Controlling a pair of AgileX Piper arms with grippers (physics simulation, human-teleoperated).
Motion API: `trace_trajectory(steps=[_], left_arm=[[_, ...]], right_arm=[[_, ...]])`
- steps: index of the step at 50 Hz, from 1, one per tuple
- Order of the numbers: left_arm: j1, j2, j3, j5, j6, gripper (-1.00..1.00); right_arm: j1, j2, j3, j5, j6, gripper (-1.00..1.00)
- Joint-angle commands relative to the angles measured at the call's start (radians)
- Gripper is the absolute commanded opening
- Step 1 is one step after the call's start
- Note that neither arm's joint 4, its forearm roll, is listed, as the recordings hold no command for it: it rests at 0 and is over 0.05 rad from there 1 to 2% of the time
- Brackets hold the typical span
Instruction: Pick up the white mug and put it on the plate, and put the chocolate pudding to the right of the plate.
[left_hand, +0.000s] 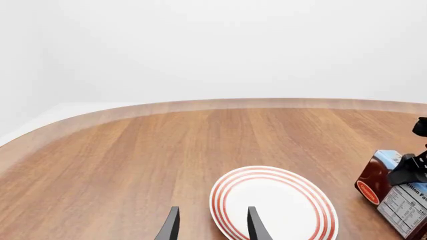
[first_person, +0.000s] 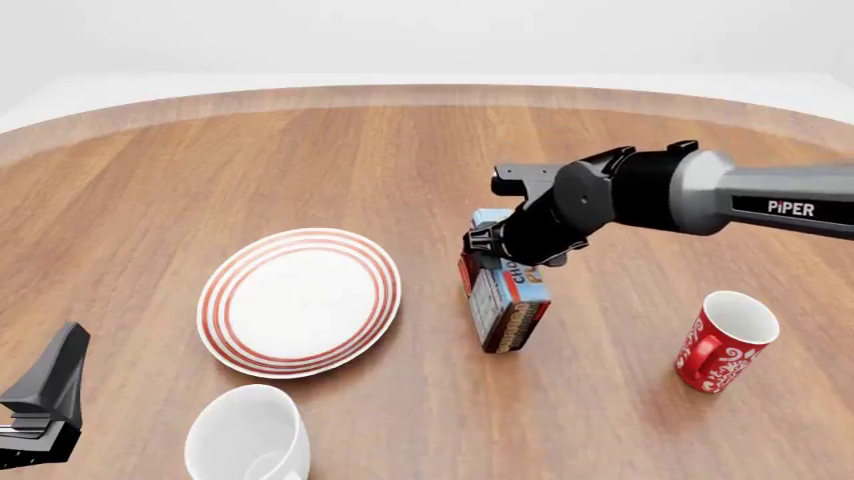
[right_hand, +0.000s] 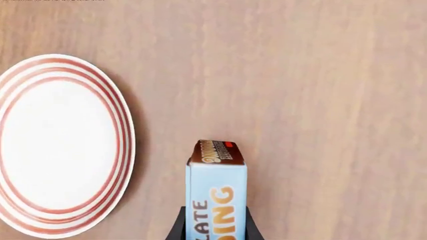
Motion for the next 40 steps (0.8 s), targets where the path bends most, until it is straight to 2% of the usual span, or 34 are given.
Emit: trace_trajectory(steps=[1,16,17,26,40], left_arm=[[0.000,0.000,0.000,0.000,0.000,1.00],[0.000,0.000,0.000,0.000,0.000,1.00],[0.000,0.000,0.000,0.000,0.000,1.00],[0.000,0.000,0.000,0.000,0.000,1.00],[0.000,0.000,0.000,0.000,0.000,1.00]], right_arm=[[0.001,0.023,0.007,-0.014,0.024,-1.00],[-0.004,0.036,-0.001,-0.010,0.017,-1.00],[0.003,0.038,-0.001,-0.010,0.025,1.00],[-0.001,0.027,-0.019,0.005,0.006,1.00],[-0.024,-0.020,-0.071,0.043,-0.058,1.00]])
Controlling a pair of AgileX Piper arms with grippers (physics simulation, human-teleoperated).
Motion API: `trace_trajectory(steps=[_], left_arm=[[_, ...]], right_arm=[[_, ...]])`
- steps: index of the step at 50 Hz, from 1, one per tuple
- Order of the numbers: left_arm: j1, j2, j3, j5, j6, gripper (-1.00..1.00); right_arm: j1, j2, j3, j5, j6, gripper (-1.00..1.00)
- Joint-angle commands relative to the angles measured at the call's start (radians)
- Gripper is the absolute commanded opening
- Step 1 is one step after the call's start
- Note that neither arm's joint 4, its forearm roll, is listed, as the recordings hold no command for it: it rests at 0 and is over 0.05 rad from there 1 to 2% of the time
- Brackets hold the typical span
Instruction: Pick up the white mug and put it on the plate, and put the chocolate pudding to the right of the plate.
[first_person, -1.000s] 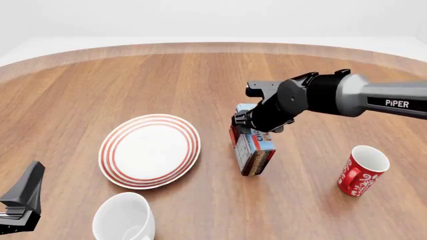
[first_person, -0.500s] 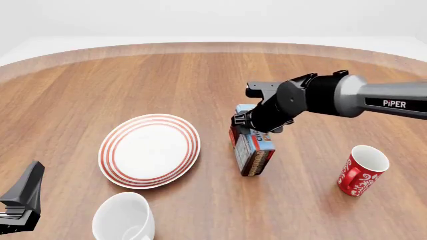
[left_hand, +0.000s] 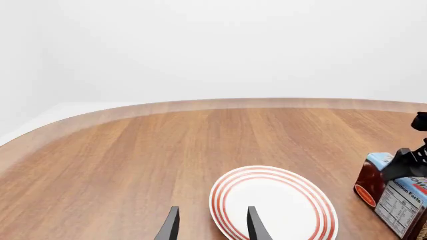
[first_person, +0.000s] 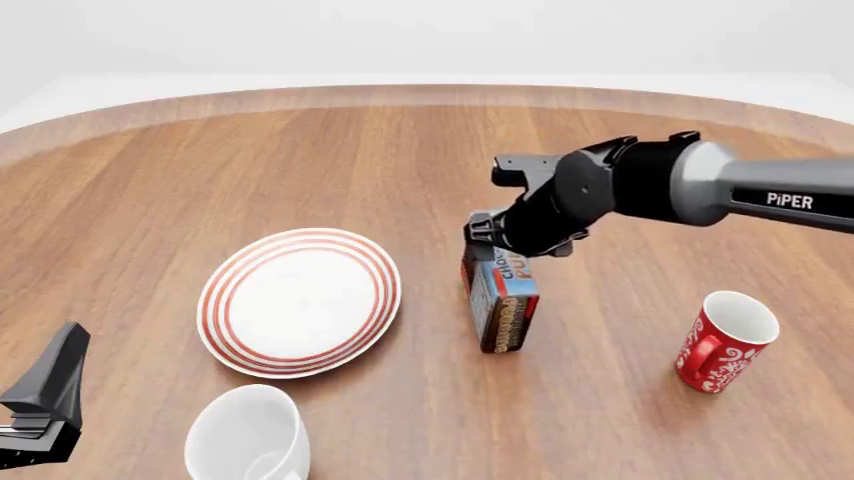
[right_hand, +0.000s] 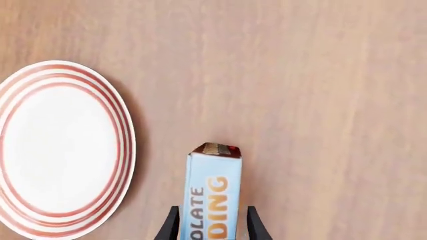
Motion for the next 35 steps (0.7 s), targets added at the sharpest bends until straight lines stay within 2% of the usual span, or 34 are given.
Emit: trace_trajectory(steps=[1,4,5,16,22,35], left_arm=[[0.000,0.000,0.000,0.000,0.000,1.00],[0.000,0.000,0.000,0.000,0.000,1.00],[0.000,0.000,0.000,0.000,0.000,1.00],[0.000,0.000,0.000,0.000,0.000,1.00],[0.000,0.000,0.000,0.000,0.000,1.00],[0.000,0.000,0.000,0.000,0.000,1.00]], right_arm=[[-0.014,-0.032,-0.034,0.027,-0.041,1.00],[-0.016,-0.042,-0.037,0.032,-0.048,1.00],[-0.022,-0.058,-0.049,0.040,-0.068,1.00],[-0.025,-0.078,-0.045,0.048,-0.075,1.00],[-0.029,-0.129,-0.013,0.040,-0.094,1.00],[-0.020,-0.206,0.076,-0.003,-0.097,1.00]])
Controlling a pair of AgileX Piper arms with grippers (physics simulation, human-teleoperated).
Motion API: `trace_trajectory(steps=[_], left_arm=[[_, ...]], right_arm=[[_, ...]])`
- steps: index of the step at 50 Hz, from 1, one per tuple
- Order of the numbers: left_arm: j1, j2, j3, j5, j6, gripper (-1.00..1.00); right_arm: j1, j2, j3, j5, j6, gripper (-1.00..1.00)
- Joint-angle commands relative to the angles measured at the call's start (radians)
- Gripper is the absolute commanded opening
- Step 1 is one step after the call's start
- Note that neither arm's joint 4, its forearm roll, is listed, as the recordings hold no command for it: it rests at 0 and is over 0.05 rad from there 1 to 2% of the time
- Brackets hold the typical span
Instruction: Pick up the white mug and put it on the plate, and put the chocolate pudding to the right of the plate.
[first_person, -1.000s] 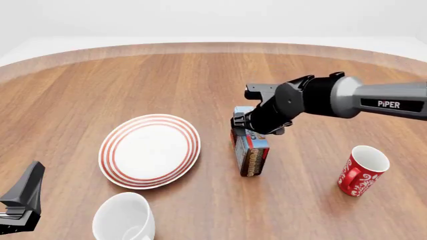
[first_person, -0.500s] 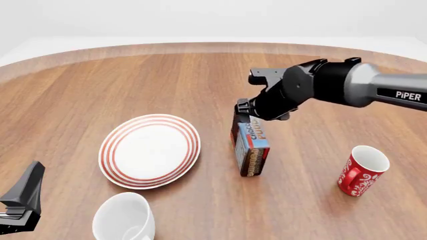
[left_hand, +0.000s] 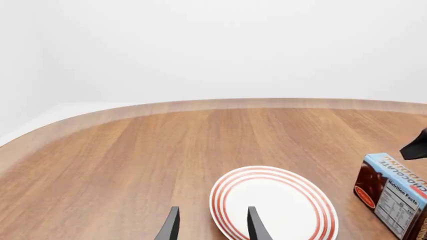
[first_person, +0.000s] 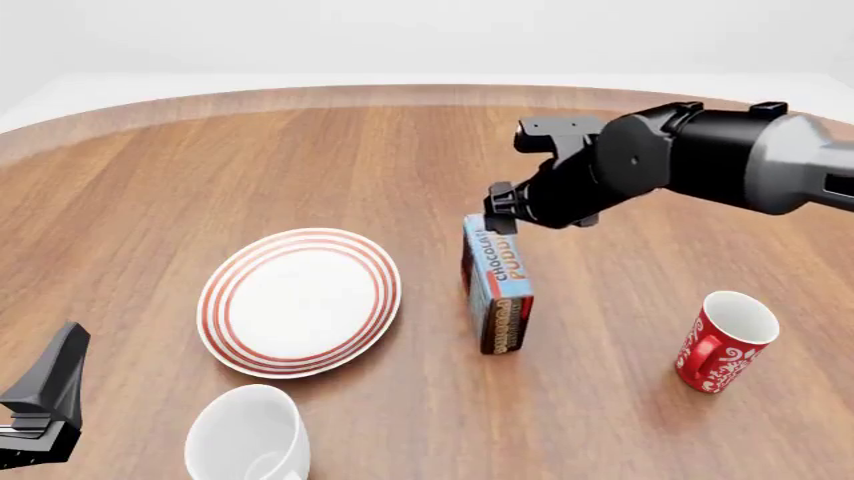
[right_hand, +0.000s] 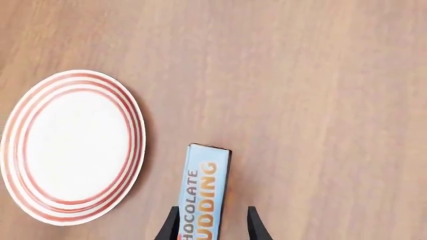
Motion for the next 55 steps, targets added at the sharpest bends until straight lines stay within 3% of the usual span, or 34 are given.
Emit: trace_trajectory(steps=[1,21,25,31,34,44,55], left_arm=[[0.000,0.000,0.000,0.000,0.000,1.00],[0.000,0.000,0.000,0.000,0.000,1.00],[0.000,0.000,0.000,0.000,0.000,1.00],[0.000,0.000,0.000,0.000,0.000,1.00],[0.000,0.000,0.000,0.000,0.000,1.00],[0.000,0.000,0.000,0.000,0.000,1.00],[0.000,0.000,0.000,0.000,0.000,1.00]], right_arm=[[0.004,-0.059,0.055,-0.023,-0.011,1.00],[0.023,-0.189,0.219,-0.134,-0.053,1.00],[0.034,-0.224,0.284,-0.190,-0.041,1.00],[0.041,-0.282,0.374,-0.268,-0.077,1.00],[0.049,-0.299,0.408,-0.301,-0.055,1.00],[0.074,-0.354,0.497,-0.378,-0.064,1.00],[0.090,-0.419,0.614,-0.484,-0.125,1.00]])
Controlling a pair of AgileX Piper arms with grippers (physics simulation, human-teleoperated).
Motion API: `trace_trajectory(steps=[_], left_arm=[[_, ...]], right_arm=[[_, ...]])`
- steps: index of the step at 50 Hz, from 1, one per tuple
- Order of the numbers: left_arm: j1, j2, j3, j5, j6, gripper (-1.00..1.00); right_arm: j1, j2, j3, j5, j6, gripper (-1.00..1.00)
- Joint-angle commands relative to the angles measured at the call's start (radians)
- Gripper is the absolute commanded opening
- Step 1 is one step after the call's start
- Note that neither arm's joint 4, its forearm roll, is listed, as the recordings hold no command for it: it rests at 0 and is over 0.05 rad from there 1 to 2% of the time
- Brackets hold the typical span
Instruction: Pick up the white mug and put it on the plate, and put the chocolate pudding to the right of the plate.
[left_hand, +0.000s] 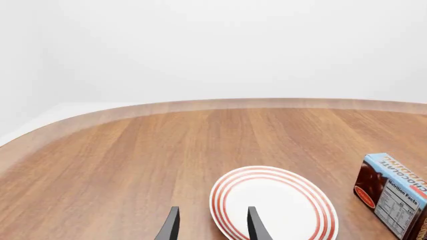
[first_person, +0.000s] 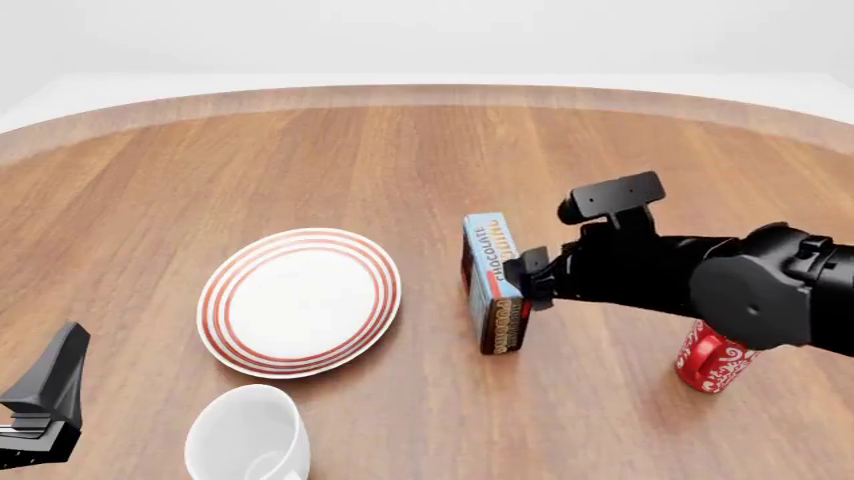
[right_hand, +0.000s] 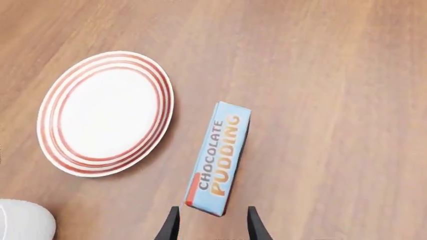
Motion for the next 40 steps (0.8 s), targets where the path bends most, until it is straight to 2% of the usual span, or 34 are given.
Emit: trace_trajectory(steps=[1,5,6,9,11,13,15,19,22,26,28,34,40], left_arm=[[0.000,0.000,0.000,0.000,0.000,1.00],[0.000,0.000,0.000,0.000,0.000,1.00],[0.000,0.000,0.000,0.000,0.000,1.00],[0.000,0.000,0.000,0.000,0.000,1.00],[0.000,0.000,0.000,0.000,0.000,1.00],[0.000,0.000,0.000,0.000,0.000,1.00],[0.000,0.000,0.000,0.000,0.000,1.00],[0.000,0.000,0.000,0.000,0.000,1.00],[0.000,0.000,0.000,0.000,0.000,1.00],[0.000,0.000,0.000,0.000,0.000,1.00],[0.000,0.000,0.000,0.000,0.000,1.00],[0.000,0.000,0.000,0.000,0.000,1.00],[0.000,0.000,0.000,0.000,0.000,1.00]], right_arm=[[0.017,-0.069,0.124,-0.112,-0.062,1.00],[0.023,-0.074,0.145,-0.136,-0.051,1.00],[0.025,-0.084,0.161,-0.152,-0.079,1.00],[0.032,-0.085,0.187,-0.181,-0.071,1.00],[0.031,-0.091,0.204,-0.200,-0.111,1.00],[0.035,-0.093,0.221,-0.216,-0.104,1.00],[0.040,-0.100,0.237,-0.236,-0.128,1.00],[0.044,-0.101,0.250,-0.253,-0.138,1.00],[0.051,-0.102,0.295,-0.313,-0.165,1.00],[0.053,-0.101,0.307,-0.330,-0.169,1.00],[0.058,-0.108,0.343,-0.374,-0.199,1.00],[0.096,-0.106,0.386,-0.431,-0.238,1.00],[0.123,-0.100,0.418,-0.475,-0.248,1.00]])
